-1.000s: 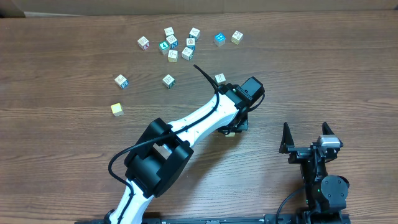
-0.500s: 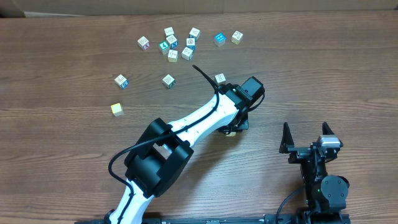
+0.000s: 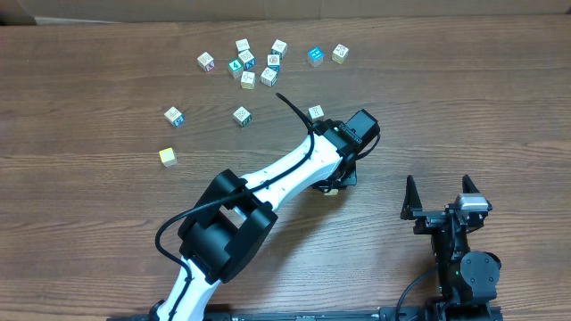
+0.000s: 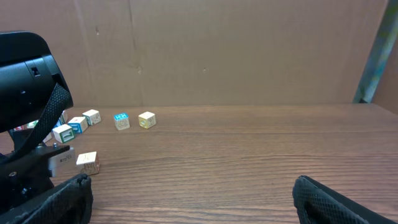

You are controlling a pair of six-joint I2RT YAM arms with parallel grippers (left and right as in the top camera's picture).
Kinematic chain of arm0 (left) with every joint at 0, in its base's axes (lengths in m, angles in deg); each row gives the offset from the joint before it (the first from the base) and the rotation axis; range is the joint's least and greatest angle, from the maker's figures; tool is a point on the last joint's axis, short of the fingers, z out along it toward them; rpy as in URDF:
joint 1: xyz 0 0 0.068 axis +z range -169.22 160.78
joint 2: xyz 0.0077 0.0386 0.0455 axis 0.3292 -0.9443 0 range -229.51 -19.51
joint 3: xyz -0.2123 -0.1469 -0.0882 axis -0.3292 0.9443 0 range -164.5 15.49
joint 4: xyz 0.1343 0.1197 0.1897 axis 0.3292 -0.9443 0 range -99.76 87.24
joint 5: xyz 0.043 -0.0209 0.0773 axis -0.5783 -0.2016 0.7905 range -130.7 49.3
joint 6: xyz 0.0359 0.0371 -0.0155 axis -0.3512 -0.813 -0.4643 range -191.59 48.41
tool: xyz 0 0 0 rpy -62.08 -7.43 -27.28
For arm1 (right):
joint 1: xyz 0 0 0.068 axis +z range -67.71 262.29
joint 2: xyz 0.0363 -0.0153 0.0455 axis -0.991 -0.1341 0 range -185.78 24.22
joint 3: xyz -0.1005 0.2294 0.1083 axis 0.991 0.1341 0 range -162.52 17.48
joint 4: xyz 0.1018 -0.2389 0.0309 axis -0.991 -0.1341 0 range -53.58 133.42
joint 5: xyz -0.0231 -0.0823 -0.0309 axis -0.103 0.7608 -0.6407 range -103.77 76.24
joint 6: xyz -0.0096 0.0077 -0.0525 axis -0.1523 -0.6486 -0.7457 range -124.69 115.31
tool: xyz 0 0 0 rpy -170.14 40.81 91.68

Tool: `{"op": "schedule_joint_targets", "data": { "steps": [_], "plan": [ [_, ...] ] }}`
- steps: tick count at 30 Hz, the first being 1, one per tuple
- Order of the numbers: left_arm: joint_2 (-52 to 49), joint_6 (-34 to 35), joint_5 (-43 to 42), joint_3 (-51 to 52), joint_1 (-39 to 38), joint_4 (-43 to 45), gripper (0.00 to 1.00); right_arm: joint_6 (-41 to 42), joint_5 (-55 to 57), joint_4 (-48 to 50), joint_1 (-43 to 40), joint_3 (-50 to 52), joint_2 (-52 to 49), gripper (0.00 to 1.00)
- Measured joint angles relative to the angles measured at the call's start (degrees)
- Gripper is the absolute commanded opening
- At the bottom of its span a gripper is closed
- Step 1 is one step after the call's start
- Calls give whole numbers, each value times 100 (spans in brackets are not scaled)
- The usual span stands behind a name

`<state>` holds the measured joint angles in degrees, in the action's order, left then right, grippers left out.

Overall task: Form a tower
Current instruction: 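Lower the T block onto the X block and open the left gripper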

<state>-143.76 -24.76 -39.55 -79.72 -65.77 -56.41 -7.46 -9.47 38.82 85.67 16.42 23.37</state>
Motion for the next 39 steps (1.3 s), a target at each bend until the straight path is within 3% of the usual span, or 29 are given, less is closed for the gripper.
{"op": "schedule_joint_targets", "data": {
  "steps": [14, 22, 26, 39],
  "plan": [
    [0, -7, 0, 0, 0, -2, 10, -2, 0, 0, 0, 0, 0, 100],
    [0, -28, -2, 0, 0, 4, 34, -4, 0, 0, 0, 0, 0, 100],
    [0, -61, -2, 0, 0, 9, 59, -2, -2, 0, 0, 0, 0, 100],
    [0, -107, -2, 0, 0, -13, 99, -4, -2, 0, 0, 0, 0, 100]
  ]
}}
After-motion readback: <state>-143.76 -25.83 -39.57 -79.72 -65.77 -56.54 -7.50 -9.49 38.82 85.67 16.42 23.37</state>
